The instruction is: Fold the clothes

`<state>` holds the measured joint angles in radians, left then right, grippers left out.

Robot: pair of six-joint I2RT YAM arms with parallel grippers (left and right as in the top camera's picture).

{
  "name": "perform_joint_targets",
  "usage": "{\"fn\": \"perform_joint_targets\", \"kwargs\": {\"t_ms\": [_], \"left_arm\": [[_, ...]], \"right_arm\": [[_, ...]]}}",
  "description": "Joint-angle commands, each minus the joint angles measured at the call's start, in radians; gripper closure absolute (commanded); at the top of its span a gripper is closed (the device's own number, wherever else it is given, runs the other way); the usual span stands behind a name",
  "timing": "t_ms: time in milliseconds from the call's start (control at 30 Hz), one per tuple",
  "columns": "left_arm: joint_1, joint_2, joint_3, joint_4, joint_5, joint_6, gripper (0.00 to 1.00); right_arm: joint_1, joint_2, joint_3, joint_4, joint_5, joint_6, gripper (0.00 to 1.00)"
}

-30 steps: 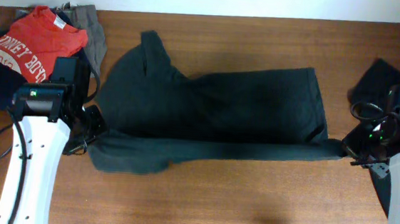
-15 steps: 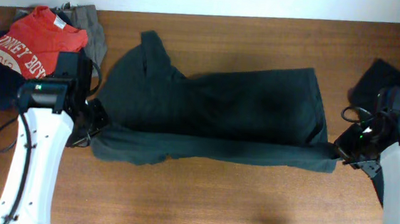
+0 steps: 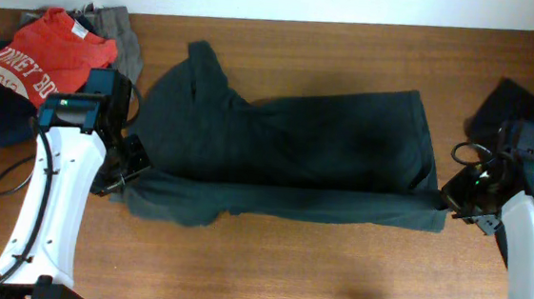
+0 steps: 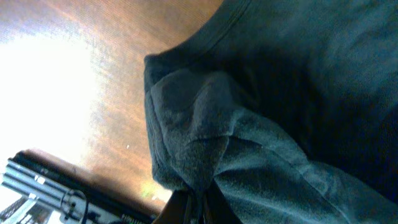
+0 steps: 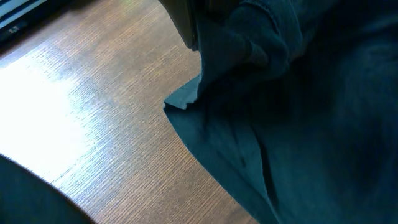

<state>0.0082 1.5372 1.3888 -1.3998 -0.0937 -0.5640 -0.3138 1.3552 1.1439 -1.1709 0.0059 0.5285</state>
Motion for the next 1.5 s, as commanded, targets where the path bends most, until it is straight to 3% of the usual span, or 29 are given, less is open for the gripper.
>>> {"fn": "perform_joint_targets", "kwargs": {"t_ms": [0, 167, 267, 433, 667, 1067, 1200, 1467], "left_arm": [[0.008, 0.020, 0.018, 0.022, -0.008, 0.013, 0.93], [0.008, 0.051, 0.018, -0.003, -0.013, 0.016, 0.93], [0.008, 0.050, 0.018, -0.023, -0.035, 0.020, 0.99], [0.008, 0.049, 0.018, -0.085, -0.046, 0.020, 0.99], [0.008, 0.037, 0.018, -0.138, -0.045, 0.020, 0.99], [0.008, 0.035, 0.018, -0.210, 0.000, 0.020, 0.99], [0.008, 0.035, 0.018, -0.209, 0.000, 0.020, 0.99], [0.008, 0.038, 0.016, -0.095, 0.013, 0.019, 0.99]], "right_arm": [[-0.007, 0.000, -0.053, 0.008, 0.007, 0.035, 0.96], [-0.007, -0.004, -0.091, 0.000, 0.033, 0.038, 0.96], [-0.007, -0.051, -0.090, -0.013, 0.032, 0.038, 0.96], [-0.007, -0.155, -0.056, -0.072, 0.053, 0.026, 0.96], [-0.007, -0.296, 0.015, -0.261, 0.134, 0.026, 0.96], [-0.007, -0.214, -0.068, -0.261, 0.053, 0.036, 0.96], [-0.007, -0.177, -0.081, -0.253, 0.055, 0.119, 0.96], [-0.007, -0.120, -0.081, -0.155, 0.050, 0.139, 0.96]]}}
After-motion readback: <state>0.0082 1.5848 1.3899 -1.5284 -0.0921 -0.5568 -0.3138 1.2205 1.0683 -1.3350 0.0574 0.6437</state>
